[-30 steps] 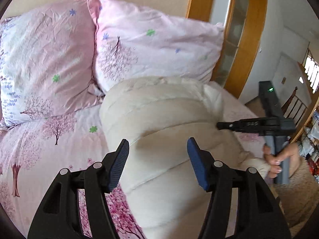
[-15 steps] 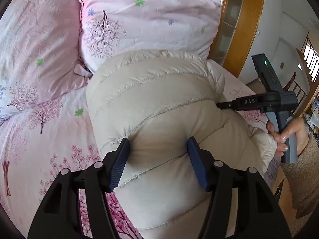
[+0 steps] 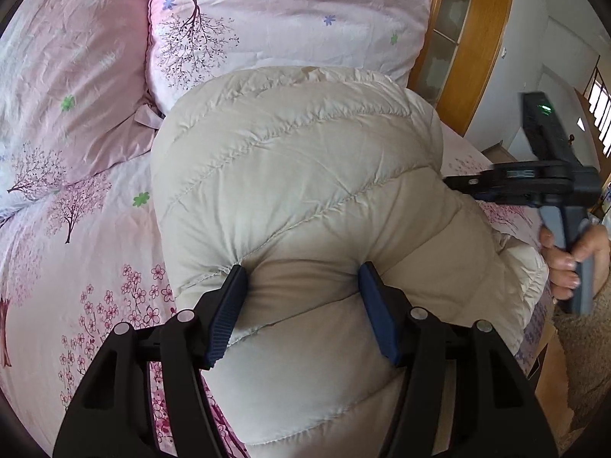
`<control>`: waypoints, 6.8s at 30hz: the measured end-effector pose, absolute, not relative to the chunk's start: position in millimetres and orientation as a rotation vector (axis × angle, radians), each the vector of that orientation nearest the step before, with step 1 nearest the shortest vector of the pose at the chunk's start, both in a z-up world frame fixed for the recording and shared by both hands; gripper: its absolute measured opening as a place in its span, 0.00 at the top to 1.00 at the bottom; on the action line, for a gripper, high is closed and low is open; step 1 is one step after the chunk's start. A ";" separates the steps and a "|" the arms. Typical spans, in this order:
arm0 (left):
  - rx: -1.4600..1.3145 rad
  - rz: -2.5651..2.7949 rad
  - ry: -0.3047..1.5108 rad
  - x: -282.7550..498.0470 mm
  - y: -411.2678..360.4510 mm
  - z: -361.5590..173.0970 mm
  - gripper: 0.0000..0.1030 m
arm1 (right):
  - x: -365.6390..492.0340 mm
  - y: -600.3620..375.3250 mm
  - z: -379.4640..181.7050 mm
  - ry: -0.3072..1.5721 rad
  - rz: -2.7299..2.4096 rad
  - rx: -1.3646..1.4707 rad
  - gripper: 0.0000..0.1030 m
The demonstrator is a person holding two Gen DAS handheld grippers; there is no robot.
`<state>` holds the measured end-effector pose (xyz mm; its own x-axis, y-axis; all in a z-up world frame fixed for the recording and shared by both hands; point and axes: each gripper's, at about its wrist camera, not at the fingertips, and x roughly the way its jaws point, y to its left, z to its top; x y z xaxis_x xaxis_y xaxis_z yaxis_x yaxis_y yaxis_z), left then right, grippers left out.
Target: Fold large clothes
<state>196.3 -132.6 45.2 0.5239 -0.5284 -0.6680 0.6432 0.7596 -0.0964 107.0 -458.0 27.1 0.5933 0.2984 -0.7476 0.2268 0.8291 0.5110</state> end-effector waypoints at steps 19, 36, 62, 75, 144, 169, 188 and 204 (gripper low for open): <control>0.182 -0.804 0.684 150.4 -117.5 57.7 0.41 | 27.1 -428.1 11.5 0.981 0.116 0.573 0.89; 0.050 -0.767 0.653 196.8 -85.4 85.4 0.36 | 63.7 -468.7 74.9 0.762 0.087 0.632 0.33; 0.114 -0.647 0.804 299.0 -145.7 53.8 0.34 | 183.5 -477.8 8.5 1.083 -0.146 0.531 0.85; 0.069 -0.826 0.613 208.5 -105.6 104.8 0.34 | 68.8 -437.3 71.3 0.821 0.074 0.465 0.62; -0.398 -0.930 1.001 277.5 -66.0 20.4 0.01 | 102.0 -510.9 -13.6 0.990 0.167 0.969 0.02; -0.597 -1.055 1.147 300.9 -77.9 -14.9 0.23 | 143.7 -438.9 -17.0 1.093 0.495 0.909 0.22; -0.636 -1.022 0.893 281.4 13.3 32.0 0.52 | 171.5 -380.4 51.7 0.903 0.595 0.833 0.67; -0.622 -0.714 0.917 322.4 108.6 2.3 0.45 | 265.9 -280.0 2.6 1.083 0.528 0.832 0.47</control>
<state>322.4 108.6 2.3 0.4172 -0.7707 -0.4817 0.2780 0.6128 -0.7397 265.9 -280.0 2.6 0.3953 0.7339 -0.5524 0.0172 0.5953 0.8033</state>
